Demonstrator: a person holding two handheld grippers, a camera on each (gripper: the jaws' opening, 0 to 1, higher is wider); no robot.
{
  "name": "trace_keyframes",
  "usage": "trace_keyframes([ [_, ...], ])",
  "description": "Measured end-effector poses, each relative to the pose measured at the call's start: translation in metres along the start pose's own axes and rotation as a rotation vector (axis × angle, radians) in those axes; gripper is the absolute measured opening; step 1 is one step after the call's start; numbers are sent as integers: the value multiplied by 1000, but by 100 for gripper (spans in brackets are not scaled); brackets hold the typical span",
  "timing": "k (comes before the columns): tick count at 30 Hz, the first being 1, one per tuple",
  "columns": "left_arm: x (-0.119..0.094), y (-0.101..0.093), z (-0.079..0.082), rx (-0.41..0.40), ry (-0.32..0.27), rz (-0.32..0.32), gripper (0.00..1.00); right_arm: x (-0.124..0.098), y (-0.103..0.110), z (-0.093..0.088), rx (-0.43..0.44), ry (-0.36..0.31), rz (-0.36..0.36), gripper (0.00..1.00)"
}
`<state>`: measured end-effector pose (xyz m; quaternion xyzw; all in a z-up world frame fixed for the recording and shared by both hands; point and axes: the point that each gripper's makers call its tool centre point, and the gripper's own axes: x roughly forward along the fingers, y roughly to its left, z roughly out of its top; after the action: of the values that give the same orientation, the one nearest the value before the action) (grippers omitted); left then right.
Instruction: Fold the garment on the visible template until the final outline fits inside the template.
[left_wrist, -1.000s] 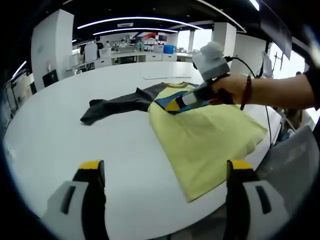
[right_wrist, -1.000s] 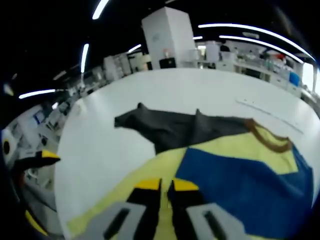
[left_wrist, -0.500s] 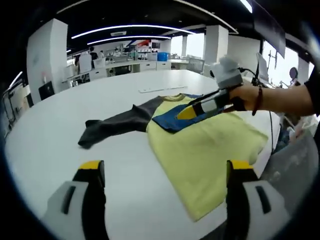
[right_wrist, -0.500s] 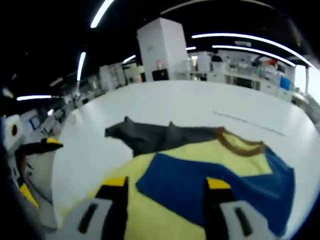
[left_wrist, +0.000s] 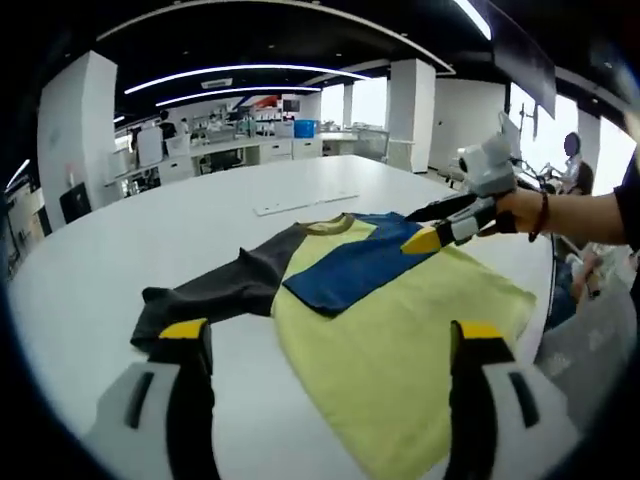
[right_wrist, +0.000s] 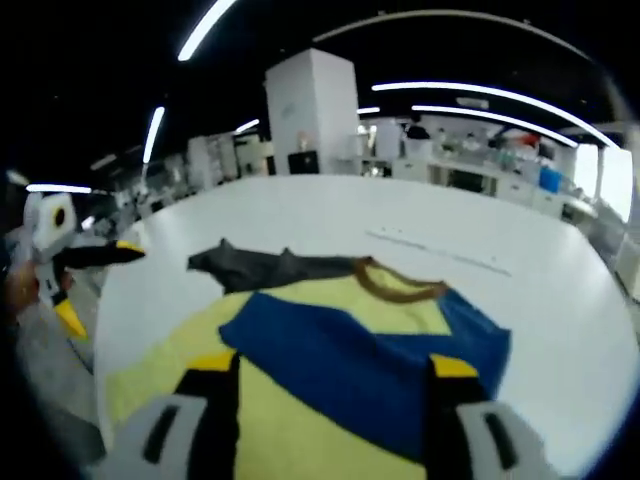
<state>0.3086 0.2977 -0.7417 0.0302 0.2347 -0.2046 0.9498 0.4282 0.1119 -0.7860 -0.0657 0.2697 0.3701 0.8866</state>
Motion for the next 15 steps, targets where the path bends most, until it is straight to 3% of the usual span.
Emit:
trace_keyframes([
  [8, 23, 5, 7, -22, -31, 1, 81, -32, -50, -14, 31, -22, -95, 61],
  [10, 29, 5, 10, -38, -51, -5, 76, -38, -57, -16, 41, -26, -107, 55],
  [15, 49, 11, 4, -39, -31, 37, 66, -53, -84, -24, 61, -34, -160, 39],
])
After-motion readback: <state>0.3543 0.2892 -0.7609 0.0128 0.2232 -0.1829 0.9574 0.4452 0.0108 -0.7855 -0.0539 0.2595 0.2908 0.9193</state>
